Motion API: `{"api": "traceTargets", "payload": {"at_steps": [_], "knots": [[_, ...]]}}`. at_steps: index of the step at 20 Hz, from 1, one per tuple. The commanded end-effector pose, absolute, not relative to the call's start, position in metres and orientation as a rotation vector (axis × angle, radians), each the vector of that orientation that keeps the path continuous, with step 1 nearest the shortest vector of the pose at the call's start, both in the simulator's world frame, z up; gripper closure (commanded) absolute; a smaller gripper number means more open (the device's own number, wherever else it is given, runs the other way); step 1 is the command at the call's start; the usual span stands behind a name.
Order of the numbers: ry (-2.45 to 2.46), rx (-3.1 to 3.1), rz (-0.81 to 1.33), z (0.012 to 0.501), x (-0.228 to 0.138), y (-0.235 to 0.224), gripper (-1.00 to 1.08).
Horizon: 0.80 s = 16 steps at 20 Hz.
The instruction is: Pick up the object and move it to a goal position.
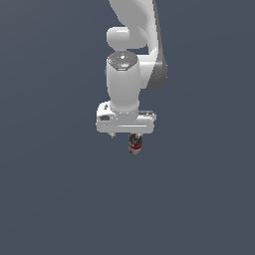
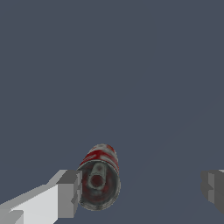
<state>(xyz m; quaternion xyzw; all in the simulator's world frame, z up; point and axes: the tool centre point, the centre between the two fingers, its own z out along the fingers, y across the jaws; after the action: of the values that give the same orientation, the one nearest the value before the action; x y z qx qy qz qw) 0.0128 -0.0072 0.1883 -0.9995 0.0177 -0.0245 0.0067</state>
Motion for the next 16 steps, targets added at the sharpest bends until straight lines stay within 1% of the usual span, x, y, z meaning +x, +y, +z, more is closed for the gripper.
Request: {"api": "traceTargets", "payload": {"at_steps": [1, 9, 16], "knots": [[0.055, -3.127, -0.077, 0.188, 0.013, -0.007, -0.92], [0.029, -3.099, -0.033, 0.181, 0.005, 0.005, -0.92], [0.035, -3.099, -0.032, 0.18, 0.005, 0.005, -0.92]]}}
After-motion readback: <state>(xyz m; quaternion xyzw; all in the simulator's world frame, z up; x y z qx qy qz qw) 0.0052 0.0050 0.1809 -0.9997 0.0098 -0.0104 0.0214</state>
